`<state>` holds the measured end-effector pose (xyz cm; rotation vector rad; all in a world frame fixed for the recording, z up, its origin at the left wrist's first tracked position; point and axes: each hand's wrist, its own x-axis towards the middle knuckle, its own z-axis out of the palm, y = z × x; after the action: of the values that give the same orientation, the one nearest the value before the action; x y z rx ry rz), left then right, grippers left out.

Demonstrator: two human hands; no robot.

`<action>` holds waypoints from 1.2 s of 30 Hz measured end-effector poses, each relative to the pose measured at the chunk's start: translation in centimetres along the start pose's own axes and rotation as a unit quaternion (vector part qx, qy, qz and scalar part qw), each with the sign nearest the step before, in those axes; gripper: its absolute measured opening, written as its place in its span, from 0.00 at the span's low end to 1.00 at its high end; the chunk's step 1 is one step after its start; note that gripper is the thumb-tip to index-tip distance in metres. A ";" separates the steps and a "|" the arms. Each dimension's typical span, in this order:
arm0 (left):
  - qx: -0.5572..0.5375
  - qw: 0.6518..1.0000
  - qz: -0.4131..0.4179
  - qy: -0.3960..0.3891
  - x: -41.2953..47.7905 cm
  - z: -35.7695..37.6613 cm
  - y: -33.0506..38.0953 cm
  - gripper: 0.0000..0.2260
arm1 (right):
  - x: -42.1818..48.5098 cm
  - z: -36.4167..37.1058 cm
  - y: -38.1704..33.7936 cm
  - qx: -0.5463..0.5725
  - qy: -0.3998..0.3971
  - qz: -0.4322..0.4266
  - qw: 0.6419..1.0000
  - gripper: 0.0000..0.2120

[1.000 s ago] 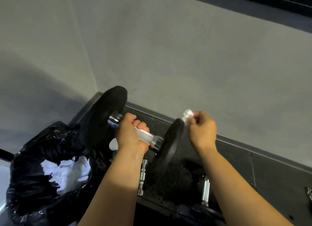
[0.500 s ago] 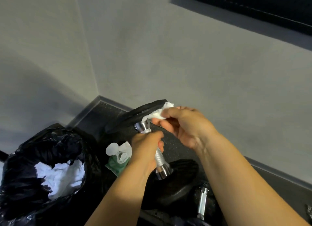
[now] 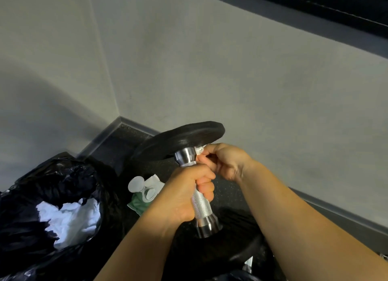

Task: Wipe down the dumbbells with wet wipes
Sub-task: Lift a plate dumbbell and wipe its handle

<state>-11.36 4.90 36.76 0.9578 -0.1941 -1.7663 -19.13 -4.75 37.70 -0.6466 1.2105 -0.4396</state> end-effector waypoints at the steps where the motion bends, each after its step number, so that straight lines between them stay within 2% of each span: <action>1: -0.006 1.000 -0.012 -0.013 0.0 0.0 0.1 0.24 | 0.0 -0.3 0.0 0.000 -0.010 -0.001 1.000 0.07; 4: -0.043 0.997 -0.053 -0.026 0.2 -0.2 0.1 0.21 | -0.5 -1.2 -0.1 -0.011 -0.029 -0.015 0.999 0.09; 7: -0.069 0.995 -0.079 -0.006 0.5 0.0 -0.1 0.18 | -1.4 -1.5 -0.6 -0.027 -0.018 -0.046 0.998 0.09; 11: -0.072 0.991 -0.085 0.067 1.3 -0.1 -0.7 0.09 | -2.4 -0.7 -0.6 -0.036 0.063 -0.118 0.990 0.07; 14: -0.048 0.988 -0.086 0.122 2.1 -0.4 -1.3 0.07 | -3.2 0.0 -0.5 -0.095 0.130 -0.188 0.969 0.10; 18: 0.091 0.975 0.013 0.201 2.9 -0.7 -2.3 0.07 | -4.9 0.8 0.6 -0.154 0.157 -0.273 0.936 0.14; 22: 0.128 0.964 0.088 0.217 2.1 -0.4 -2.0 0.08 | -5.8 0.8 1.7 -0.046 0.098 -0.248 0.963 0.20; 25: 0.137 0.959 0.105 0.224 1.6 -0.1 -1.9 0.08 | -5.1 0.4 1.5 -0.001 0.092 -0.209 0.974 0.24; 28: 0.119 0.969 0.077 0.203 1.2 0.2 -1.7 0.10 | -3.9 -0.2 1.3 -0.006 0.102 -0.186 0.977 0.20; 31: 0.108 0.983 0.032 0.143 0.8 0.4 -1.5 0.12 | -3.0 -0.9 1.0 0.004 0.080 -0.172 0.982 0.11; 36: 0.059 0.997 -0.054 0.022 0.4 0.4 -1.0 0.16 | -2.0 -1.9 1.2 -0.036 0.026 -0.106 0.993 0.12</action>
<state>-12.40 4.81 36.27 1.1088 -0.2236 -1.8465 -21.59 -3.04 37.96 -0.8345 1.2158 -0.5956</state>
